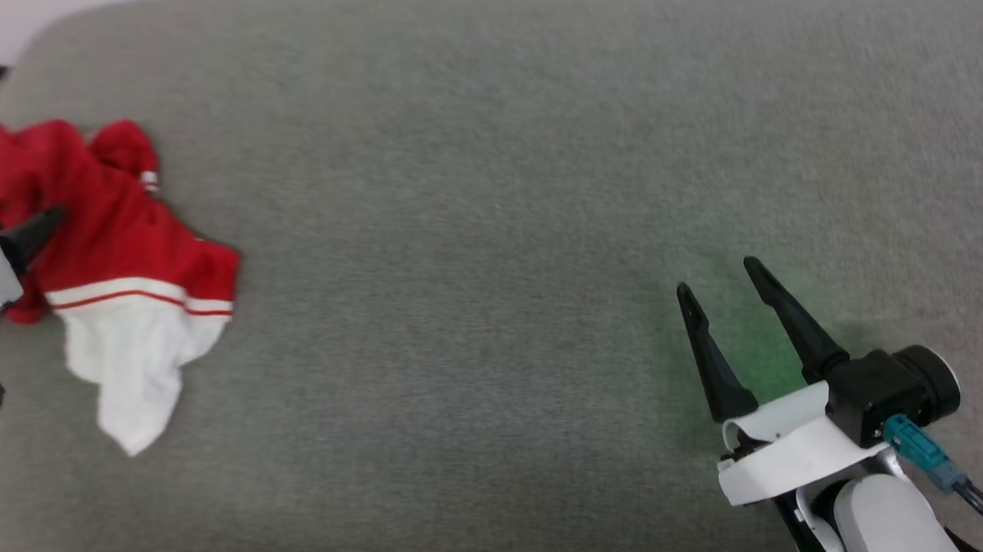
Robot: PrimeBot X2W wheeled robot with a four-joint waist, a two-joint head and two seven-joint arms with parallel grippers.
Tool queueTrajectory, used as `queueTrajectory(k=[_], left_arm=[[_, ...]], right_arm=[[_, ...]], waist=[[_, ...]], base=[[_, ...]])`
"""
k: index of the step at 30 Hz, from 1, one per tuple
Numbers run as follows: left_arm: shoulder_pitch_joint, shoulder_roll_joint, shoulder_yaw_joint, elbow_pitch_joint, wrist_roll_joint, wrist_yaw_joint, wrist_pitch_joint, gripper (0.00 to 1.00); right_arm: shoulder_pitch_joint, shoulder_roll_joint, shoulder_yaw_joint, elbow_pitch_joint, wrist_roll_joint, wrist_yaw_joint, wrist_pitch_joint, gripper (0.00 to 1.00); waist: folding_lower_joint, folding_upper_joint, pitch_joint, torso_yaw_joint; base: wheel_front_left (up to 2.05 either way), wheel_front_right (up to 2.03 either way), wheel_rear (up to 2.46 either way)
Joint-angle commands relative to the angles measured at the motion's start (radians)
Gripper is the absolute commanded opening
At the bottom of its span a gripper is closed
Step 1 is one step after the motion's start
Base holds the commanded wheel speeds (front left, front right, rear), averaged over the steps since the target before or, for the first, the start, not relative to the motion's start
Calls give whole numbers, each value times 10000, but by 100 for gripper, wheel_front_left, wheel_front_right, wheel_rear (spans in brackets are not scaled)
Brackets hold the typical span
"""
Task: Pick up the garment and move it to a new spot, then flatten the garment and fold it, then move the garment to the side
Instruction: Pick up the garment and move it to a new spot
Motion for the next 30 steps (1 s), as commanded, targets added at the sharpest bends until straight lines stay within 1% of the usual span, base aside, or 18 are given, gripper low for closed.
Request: queueTrajectory(k=[1,4,8,12,17,18,19,20,21,22,23,30], left_arm=[[-182,10,-59,245,-54,-24,109,100],[-447,6,-112,880,-132,86,444,100],[-684,24,-219,1713,-56,232,605,100],[-812,-106,-309,2584,-134,327,868,100],[-829,-438,-432,3441,-278,294,1068,100],[-846,-458,-474,3531,-268,277,1053,98],[-880,-467,-482,3626,-283,271,1036,69],[-922,-473,-465,3704,-309,269,992,44],[-974,-436,-478,3721,-288,253,936,31],[-1032,-396,-508,3729,-248,223,874,12],[-1120,-355,-495,3715,-253,216,788,0],[-1740,172,-646,3260,44,65,-350,0]], right_arm=[[-162,-13,11,-67,-3,-10,-12,100],[-266,-13,-12,-143,43,-10,-12,100],[-392,-12,3,-192,73,-10,-14,100],[-515,-12,24,-204,99,-9,-14,100],[-590,-12,3,-149,154,-10,-14,100],[-616,-12,-6,-119,168,-10,-14,100],[-640,-12,-5,-93,174,-10,-14,100],[-653,-12,-6,-58,169,-10,-14,100],[-654,-12,-11,-38,179,-10,-14,100],[-632,-13,-26,-14,184,-10,-14,100],[-598,-13,-40,11,195,-10,-14,100],[-279,-13,-88,128,271,-10,-14,100]], waist=[[0,0,947,-844],[0,0,1226,-959],[0,0,1513,-1094],[0,0,1658,-1178],[0,0,1689,-1174],[0,0,1677,-1162],[0,0,1659,-1150],[0,0,1627,-1134],[0,0,1585,-1115],[0,0,1528,-1090],[0,0,1460,-1062],[0,0,718,-795]], base=[[0,0,0],[0,0,0],[0,0,0],[0,0,0],[0,0,0],[0,0,0],[0,0,0],[0,0,0],[0,0,0],[0,0,0],[0,0,0],[0,0,0]])
